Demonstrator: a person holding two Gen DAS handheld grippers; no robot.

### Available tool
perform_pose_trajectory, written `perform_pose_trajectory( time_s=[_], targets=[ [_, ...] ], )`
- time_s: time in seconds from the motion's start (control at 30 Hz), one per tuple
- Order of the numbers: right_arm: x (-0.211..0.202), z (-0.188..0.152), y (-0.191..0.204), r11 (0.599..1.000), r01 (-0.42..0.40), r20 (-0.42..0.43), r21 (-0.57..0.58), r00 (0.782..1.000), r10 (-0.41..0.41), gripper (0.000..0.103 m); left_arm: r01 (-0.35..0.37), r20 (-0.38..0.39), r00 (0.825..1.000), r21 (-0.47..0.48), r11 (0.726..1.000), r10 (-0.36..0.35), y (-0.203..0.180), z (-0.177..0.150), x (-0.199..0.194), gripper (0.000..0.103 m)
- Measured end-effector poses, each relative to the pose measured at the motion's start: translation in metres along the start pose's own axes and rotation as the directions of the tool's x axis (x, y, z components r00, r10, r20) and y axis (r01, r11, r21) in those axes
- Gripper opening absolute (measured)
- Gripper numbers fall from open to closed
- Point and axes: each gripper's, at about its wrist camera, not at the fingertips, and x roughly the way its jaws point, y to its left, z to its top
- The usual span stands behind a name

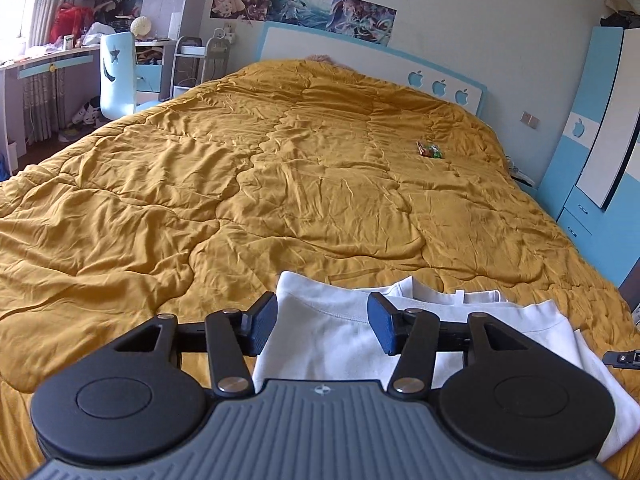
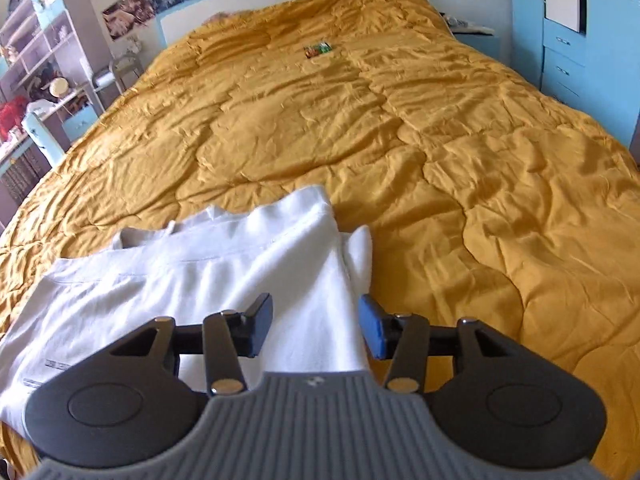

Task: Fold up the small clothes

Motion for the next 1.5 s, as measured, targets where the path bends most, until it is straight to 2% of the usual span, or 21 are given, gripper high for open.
perform_pose_trajectory(
  time_s=[0.07, 0.1, 0.13, 0.17, 0.2, 0.27, 0.37, 0.43, 0.63, 0.8, 0.9, 0.93, 0.97, 1.07, 1.1, 1.2, 1.27, 1.3, 1.33, 1.4, 1.5],
  targets=[
    [0.014, -0.001, -0.003, 0.999, 0.041, -0.014, -0.004, 0.999, -0.041, 0.044, 0.004, -0.014, 1.000, 0.001, 1.000, -0.004, -0.006, -0.005, 0.011, 0.061],
    [0.019, -0.002, -0.004, 0.999, 0.036, -0.017, -0.007, 0.999, -0.037, 0.043, -0.004, -0.019, 1.000, 0.008, 1.000, 0.004, -0.009, -0.009, 0.017, 0.061],
    [0.025, -0.003, -0.006, 1.000, 0.027, -0.028, -0.004, 0.999, -0.027, 0.038, -0.024, -0.024, 0.999, 0.017, 1.000, 0.024, -0.012, -0.012, 0.021, 0.061],
    [0.028, -0.004, -0.007, 1.000, 0.023, -0.037, 0.005, 0.999, -0.022, 0.022, -0.053, -0.027, 0.998, 0.028, 0.998, 0.054, -0.015, -0.015, 0.025, 0.061],
    [0.031, -0.006, -0.008, 1.000, 0.011, -0.043, 0.011, 0.999, -0.011, 0.013, -0.096, -0.030, 0.995, 0.042, 0.994, 0.097, -0.018, -0.018, 0.029, 0.061],
    [0.031, -0.010, -0.007, 1.000, 0.015, -0.023, 0.008, 1.000, -0.015, 0.003, -0.121, -0.038, 0.992, 0.060, 0.991, 0.123, -0.020, -0.023, 0.034, 0.061],
    [0.027, -0.014, -0.007, 0.999, 0.035, 0.019, 0.002, 0.999, -0.035, 0.001, -0.111, -0.066, 0.991, 0.069, 0.991, 0.116, -0.017, -0.029, 0.038, 0.061],
    [0.024, -0.017, -0.009, 0.997, 0.079, 0.043, 0.012, 0.996, -0.079, 0.001, -0.123, -0.074, 0.989, 0.067, 0.990, 0.128, -0.015, -0.032, 0.039, 0.061],
    [0.025, -0.026, -0.016, 0.993, 0.103, 0.040, 0.058, 0.994, -0.106, 0.000, -0.144, -0.110, 0.983, 0.042, 0.989, 0.148, -0.004, -0.038, 0.045, 0.061],
    [0.026, -0.028, -0.008, 0.992, 0.127, 0.056, 0.020, 0.990, -0.128, 0.002, -0.148, -0.126, 0.981, 0.033, 0.988, 0.151, 0.001, -0.043, 0.045, 0.061],
    [0.013, -0.028, -0.009, 0.994, 0.091, 0.125, 0.060, 0.987, -0.098, 0.016, -0.121, -0.115, 0.986, 0.024, 0.992, 0.123, 0.001, -0.045, 0.042, 0.061],
    [0.006, -0.029, -0.007, 0.995, 0.078, 0.162, 0.056, 0.983, -0.086, 0.028, -0.114, -0.112, 0.987, 0.022, 0.993, 0.116, 0.001, -0.045, 0.041, 0.061],
    [-0.001, -0.031, -0.004, 0.997, 0.061, 0.201, 0.047, 0.977, -0.070, 0.035, -0.107, -0.110, 0.988, 0.018, 0.994, 0.109, 0.000, -0.045, 0.041, 0.061],
    [-0.017, -0.037, 0.010, 0.999, -0.026, 0.276, 0.020, 0.961, 0.020, 0.034, -0.053, -0.116, 0.992, -0.017, 0.998, 0.050, -0.003, -0.045, 0.037, 0.061],
    [-0.023, -0.042, 0.018, 0.997, -0.073, 0.303, 0.004, 0.951, 0.068, 0.034, -0.028, -0.118, 0.993, -0.033, 0.999, 0.024, -0.005, -0.045, 0.036, 0.058],
    [-0.027, -0.057, 0.047, 0.984, -0.168, 0.325, -0.063, 0.929, 0.179, 0.015, 0.073, -0.100, 0.992, -0.081, 0.994, -0.081, -0.014, -0.052, 0.029, 0.048],
    [-0.022, -0.067, 0.068, 0.969, -0.224, 0.289, -0.106, 0.925, 0.245, 0.001, 0.105, -0.078, 0.991, -0.059, 0.993, -0.109, -0.026, -0.061, 0.027, 0.044],
    [-0.018, -0.071, 0.076, 0.962, -0.244, 0.269, -0.123, 0.925, 0.268, 0.000, 0.107, -0.074, 0.991, -0.034, 0.994, -0.109, -0.032, -0.065, 0.026, 0.040],
    [-0.013, -0.079, 0.088, 0.957, -0.247, 0.250, -0.152, 0.927, 0.279, 0.000, 0.102, -0.082, 0.991, -0.006, 0.995, -0.102, -0.037, -0.069, 0.027, 0.036],
    [-0.004, -0.092, 0.101, 0.959, -0.200, 0.229, -0.203, 0.942, 0.245, 0.000, 0.076, -0.122, 0.990, 0.043, 0.996, -0.070, -0.046, -0.077, 0.033, 0.031],
    [0.005, -0.106, 0.099, 0.972, -0.114, 0.227, -0.207, 0.961, 0.161, 0.000, 0.047, -0.139, 0.989, 0.024, 0.999, -0.043, -0.043, -0.090, 0.037, 0.031]
  ],
)
